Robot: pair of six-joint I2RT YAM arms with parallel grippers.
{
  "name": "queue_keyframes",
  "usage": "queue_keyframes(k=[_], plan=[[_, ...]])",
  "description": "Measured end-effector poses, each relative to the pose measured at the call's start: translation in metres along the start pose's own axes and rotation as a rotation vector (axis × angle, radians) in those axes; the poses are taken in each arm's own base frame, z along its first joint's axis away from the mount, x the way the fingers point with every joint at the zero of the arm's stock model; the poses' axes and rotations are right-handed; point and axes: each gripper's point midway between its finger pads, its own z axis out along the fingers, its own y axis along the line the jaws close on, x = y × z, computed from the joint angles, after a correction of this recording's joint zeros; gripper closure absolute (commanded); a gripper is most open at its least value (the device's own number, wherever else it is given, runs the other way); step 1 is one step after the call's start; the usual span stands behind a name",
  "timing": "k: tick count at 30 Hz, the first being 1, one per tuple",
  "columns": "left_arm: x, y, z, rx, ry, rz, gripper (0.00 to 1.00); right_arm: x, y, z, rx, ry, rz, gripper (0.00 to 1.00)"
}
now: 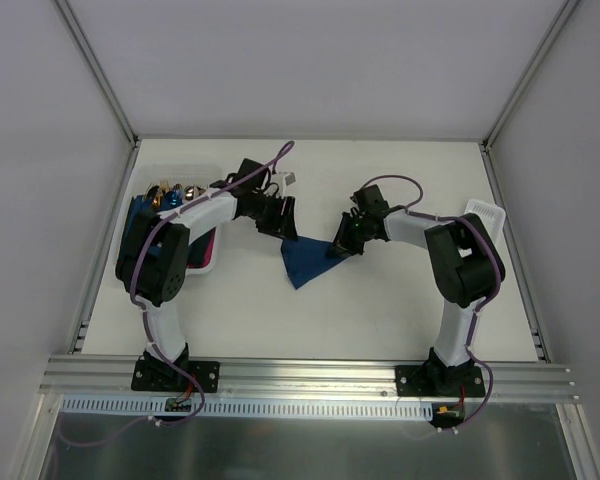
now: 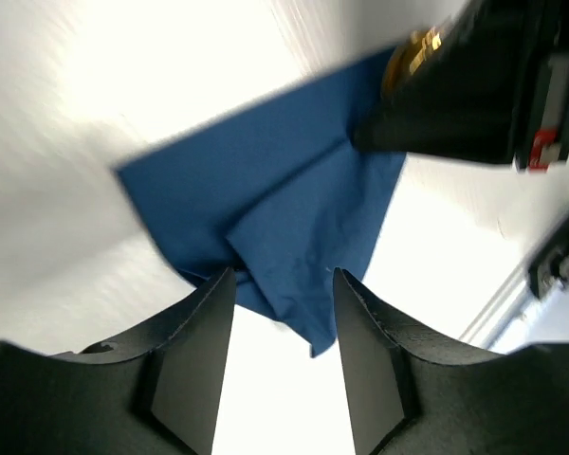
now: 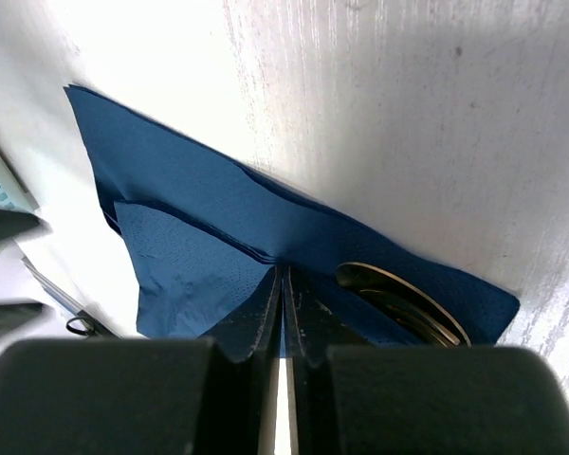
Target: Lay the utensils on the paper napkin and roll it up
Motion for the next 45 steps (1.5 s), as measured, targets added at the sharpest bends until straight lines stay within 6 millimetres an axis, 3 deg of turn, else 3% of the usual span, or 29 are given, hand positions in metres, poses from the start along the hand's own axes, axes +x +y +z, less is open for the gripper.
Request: queue_keyframes(k=[3,8,13,17,19,27,29,37,42,45], plan=[[-0.025,0.007,-0.009,-0.066,-0.068,0.025,0.49,0.000,-0.001,0.000,0.008,0.000,-0.005,0.94],[-0.039,0.023,-0.009,-0.155,-0.098,0.036,0.48,0.000,-0.001,0.000,0.017,-0.001,-0.009,0.95],[-0.027,0.045,0.009,-0.225,-0.043,0.028,0.49,0.000,-0.002,-0.001,0.025,0.000,-0.008,0.96],[-0.010,0.048,0.026,-0.267,0.018,0.057,0.53,0.000,-0.002,-0.001,0.028,0.001,-0.007,0.97],[-0.007,0.043,0.031,-0.279,0.026,0.084,0.56,0.000,-0.003,-0.001,0.031,0.002,-0.006,0.98],[-0.003,0.039,0.040,-0.300,0.043,0.129,0.94,0.001,-0.003,-0.002,0.041,0.002,-0.006,1.00],[-0.002,0.038,0.040,-0.298,0.045,0.128,0.99,0.001,-0.004,-0.002,0.044,0.001,-0.005,1.00],[-0.003,0.025,0.031,-0.239,0.045,0.089,1.00,0.001,-0.004,-0.002,0.047,0.001,-0.006,1.00],[-0.022,-0.012,0.012,-0.121,-0.005,0.082,1.00,0.001,-0.004,-0.001,0.047,0.000,-0.005,1.00],[-0.023,-0.034,0.008,-0.031,-0.002,0.075,1.00,0.001,-0.004,-0.001,0.049,-0.001,-0.002,1.00]])
